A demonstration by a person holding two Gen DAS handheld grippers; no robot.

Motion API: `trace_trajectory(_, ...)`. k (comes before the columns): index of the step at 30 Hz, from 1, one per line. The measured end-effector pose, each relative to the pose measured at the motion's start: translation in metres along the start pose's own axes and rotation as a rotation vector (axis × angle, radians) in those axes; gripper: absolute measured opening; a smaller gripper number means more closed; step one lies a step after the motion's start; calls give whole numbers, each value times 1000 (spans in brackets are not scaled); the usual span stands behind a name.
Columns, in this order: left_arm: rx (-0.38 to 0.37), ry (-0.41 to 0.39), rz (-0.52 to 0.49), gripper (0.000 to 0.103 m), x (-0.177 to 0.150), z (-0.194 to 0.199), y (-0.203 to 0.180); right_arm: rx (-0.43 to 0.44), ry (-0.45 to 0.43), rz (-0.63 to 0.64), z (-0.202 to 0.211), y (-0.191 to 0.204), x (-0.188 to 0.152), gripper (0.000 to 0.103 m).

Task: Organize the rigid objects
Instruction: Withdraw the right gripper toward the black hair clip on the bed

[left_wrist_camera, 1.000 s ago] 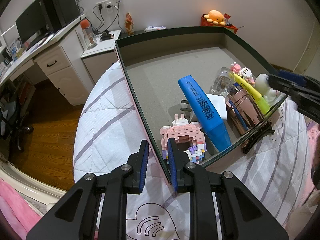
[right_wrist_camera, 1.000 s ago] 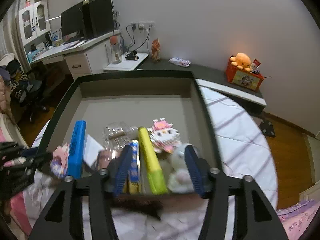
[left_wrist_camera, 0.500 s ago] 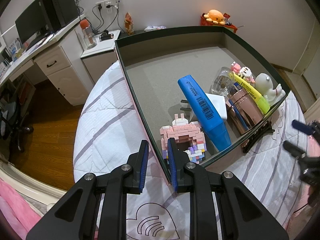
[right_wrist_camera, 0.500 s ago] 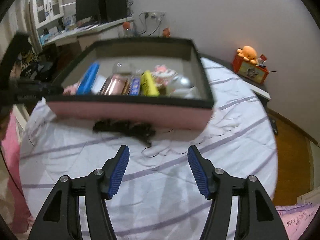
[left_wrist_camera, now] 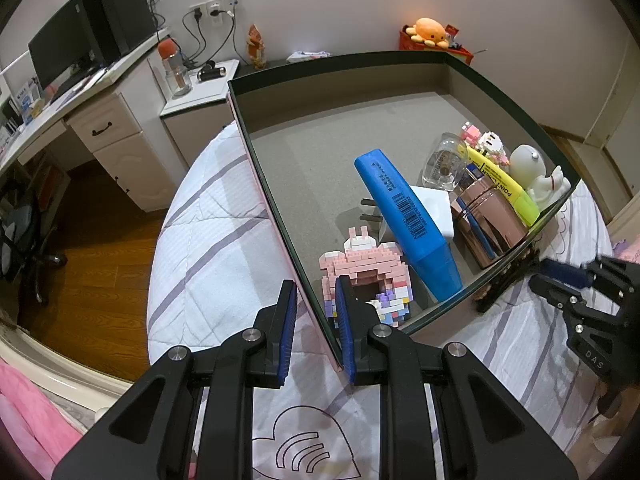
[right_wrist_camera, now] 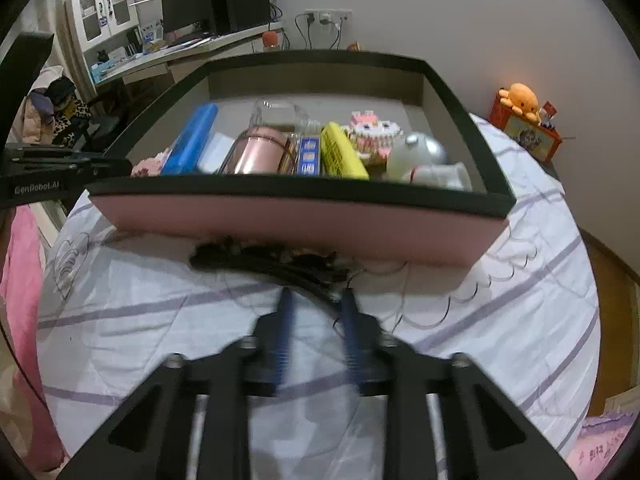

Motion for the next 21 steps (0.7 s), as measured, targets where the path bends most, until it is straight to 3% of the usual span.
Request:
trace_trajectory(8, -1, 1, -2, 18, -1, 1, 0, 12, 21, -12, 11, 16, -16, 10)
trace_trajectory(12, -1, 1, -3, 18, 0, 1, 0, -88, -4, 10, 14, 6, -10, 11)
trace_trajectory(14, -2, 1, -4, 18, 0, 1, 0, -73, 4, 5, 13, 2, -9, 12)
trace_trajectory(16, -4, 1, -5, 18, 1, 1, 0, -89, 3, 18, 12, -2, -6, 16)
trace_trajectory(18, -4, 1, -11, 18, 1, 1, 0, -100, 11, 42, 10, 0, -5, 28)
trace_trajectory(21, -8, 2, -15, 19, 1, 1, 0, -75, 11, 35, 10, 6, -3, 36)
Point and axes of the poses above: each gripper's, at about its wrist camera, not at the fingertips, and z roughly against the way its jaws point, y to its left, x to its top, the point moved 9 cm from there along -z, roughly the way its jaws point, and after that the axes turned 5 degrees about z, right-handed, at the moved point
